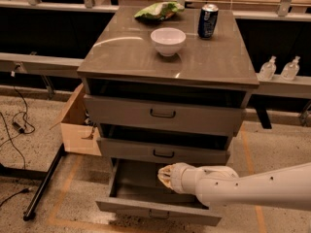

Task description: Close bottom drawer

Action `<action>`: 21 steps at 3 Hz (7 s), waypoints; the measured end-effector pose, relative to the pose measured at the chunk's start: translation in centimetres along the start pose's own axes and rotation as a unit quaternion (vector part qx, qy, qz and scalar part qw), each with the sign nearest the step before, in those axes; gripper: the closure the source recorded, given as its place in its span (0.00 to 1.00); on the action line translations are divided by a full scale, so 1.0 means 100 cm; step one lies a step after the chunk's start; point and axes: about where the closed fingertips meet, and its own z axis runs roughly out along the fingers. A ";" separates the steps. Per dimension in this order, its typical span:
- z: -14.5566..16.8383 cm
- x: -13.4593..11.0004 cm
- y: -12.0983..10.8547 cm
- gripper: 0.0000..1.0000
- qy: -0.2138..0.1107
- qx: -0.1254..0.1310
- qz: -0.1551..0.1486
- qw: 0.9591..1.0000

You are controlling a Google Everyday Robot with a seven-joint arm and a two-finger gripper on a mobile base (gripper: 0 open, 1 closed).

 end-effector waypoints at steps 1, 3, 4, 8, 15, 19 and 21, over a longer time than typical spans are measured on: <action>0.008 0.002 0.007 1.00 -0.006 -0.001 0.009 1.000; 0.033 0.005 0.028 1.00 -0.039 0.005 0.043 0.998; 0.049 0.005 0.036 1.00 -0.058 0.011 0.049 0.997; 0.132 0.052 0.113 1.00 -0.024 -0.040 0.032 0.998; 0.228 0.040 0.220 1.00 -0.050 -0.051 0.060 0.996; 0.272 0.058 0.197 1.00 0.014 0.055 0.022 0.998; 0.304 0.063 0.156 1.00 0.025 0.115 -0.008 0.993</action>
Offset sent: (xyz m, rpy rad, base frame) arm -0.0044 0.0069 -0.0474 0.1424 0.0486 -0.0365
